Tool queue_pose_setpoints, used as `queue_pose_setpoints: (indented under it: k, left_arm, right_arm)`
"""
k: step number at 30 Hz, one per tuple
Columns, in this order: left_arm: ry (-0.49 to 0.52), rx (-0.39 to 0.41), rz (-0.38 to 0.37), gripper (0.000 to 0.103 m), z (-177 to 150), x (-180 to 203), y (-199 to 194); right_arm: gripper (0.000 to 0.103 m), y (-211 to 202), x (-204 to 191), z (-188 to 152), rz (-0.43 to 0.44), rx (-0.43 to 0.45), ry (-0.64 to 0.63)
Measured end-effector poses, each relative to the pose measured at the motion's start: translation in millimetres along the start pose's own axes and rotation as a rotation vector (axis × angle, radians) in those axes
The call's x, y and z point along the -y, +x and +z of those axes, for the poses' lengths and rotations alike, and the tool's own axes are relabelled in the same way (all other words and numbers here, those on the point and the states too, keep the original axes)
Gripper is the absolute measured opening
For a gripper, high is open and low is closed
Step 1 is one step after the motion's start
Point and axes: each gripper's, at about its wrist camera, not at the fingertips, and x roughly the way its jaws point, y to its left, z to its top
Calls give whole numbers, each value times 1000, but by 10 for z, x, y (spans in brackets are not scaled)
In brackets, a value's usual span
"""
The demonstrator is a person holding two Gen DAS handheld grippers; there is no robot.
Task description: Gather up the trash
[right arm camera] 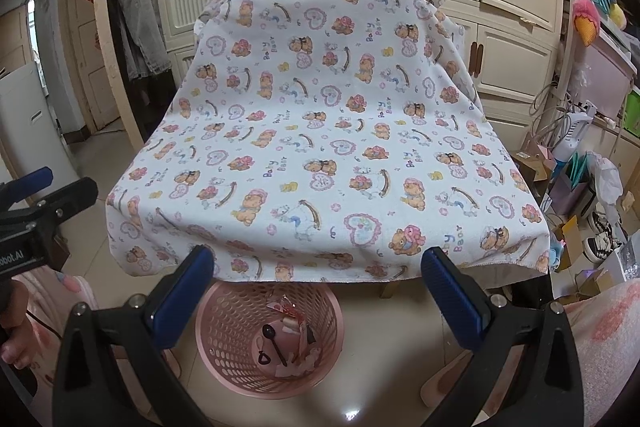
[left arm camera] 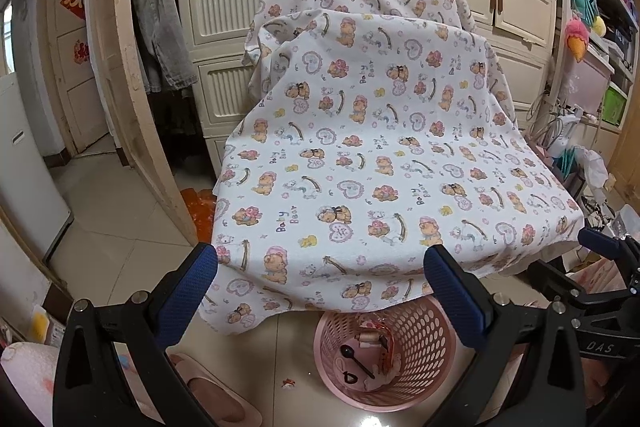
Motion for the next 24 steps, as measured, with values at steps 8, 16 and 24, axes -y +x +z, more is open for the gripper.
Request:
queue_pose_setpoints:
  k: [8, 16, 24]
  left_arm:
    - [-2, 4, 4, 102, -4, 18, -24]
    - [2, 11, 6, 102, -8, 54, -43]
    - [4, 16, -8, 102, -1, 74, -80]
  right_arm:
    - [103, -9, 2, 11, 3, 5, -12]
    - [103, -13, 1, 17, 7, 8, -24]
    - [103, 125, 74, 42, -5, -33, -14]
